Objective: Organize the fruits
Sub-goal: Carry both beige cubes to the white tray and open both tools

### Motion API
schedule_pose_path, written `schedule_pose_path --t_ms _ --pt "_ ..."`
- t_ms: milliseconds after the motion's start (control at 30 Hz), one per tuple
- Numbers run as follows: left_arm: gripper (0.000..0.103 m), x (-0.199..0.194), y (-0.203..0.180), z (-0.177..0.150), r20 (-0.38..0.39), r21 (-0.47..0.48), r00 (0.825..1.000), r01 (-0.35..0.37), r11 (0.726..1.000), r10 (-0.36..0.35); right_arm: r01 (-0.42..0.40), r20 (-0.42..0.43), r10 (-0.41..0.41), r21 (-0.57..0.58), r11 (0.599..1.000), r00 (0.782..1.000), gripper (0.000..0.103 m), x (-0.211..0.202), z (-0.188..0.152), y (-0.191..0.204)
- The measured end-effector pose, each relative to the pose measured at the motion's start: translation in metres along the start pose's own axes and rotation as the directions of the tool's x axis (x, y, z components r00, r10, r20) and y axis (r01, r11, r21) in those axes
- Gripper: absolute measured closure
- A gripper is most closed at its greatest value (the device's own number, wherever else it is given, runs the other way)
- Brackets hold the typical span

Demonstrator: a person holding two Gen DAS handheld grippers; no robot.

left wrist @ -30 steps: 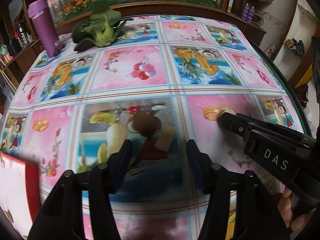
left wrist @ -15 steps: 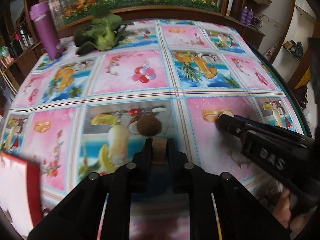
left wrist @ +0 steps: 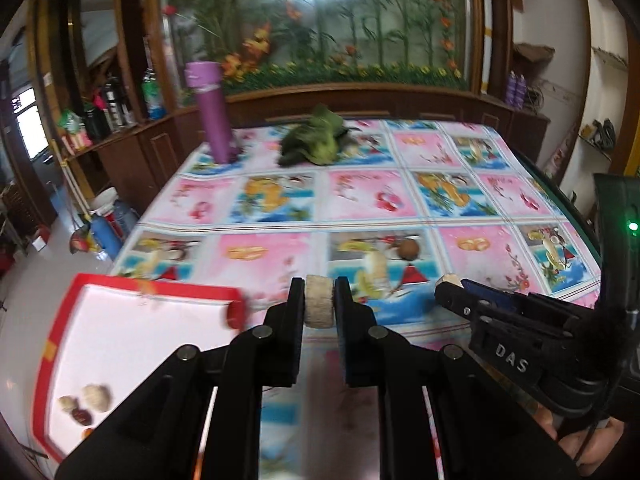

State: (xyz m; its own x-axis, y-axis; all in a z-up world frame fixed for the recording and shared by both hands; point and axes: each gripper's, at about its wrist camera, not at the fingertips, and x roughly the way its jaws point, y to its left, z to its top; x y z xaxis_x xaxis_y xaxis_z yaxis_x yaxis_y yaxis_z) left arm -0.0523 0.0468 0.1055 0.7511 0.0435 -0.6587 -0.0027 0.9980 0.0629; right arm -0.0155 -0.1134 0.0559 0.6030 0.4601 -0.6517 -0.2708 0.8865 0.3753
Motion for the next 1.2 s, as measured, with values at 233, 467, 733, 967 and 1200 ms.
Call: schedule_pose_path --t_ms 233,467,733,967,1200 --pt "0.087 -0.031 0.054 -0.015 0.044 -0.084 0.998 -0.035 0.996 0.038 -0.054 0.023 0.057 -0.124 0.991 0.998 0.083 -0.007 -0.008 0.074" --pt "0.086 -0.043 0.105 -0.035 0.044 -0.159 0.995 -0.082 0.984 0.090 -0.091 -0.007 0.091 -0.215 0.972 0.996 0.083 0.002 -0.025 0.130" --pt "0.086 -0.044 0.152 -0.063 0.007 -0.225 0.990 -0.137 0.965 0.142 -0.127 -0.085 0.105 -0.317 0.940 0.991 0.083 0.024 -0.057 0.185" --pt "0.086 -0.044 0.177 -0.079 -0.016 -0.255 0.986 -0.164 0.953 0.166 -0.148 -0.124 0.110 -0.367 0.919 0.986 0.083 0.030 -0.079 0.213" --pt "0.086 -0.042 0.192 -0.091 -0.038 -0.272 0.982 -0.187 0.944 0.183 -0.156 -0.156 0.102 -0.392 0.906 0.983 0.083 0.038 -0.090 0.226"
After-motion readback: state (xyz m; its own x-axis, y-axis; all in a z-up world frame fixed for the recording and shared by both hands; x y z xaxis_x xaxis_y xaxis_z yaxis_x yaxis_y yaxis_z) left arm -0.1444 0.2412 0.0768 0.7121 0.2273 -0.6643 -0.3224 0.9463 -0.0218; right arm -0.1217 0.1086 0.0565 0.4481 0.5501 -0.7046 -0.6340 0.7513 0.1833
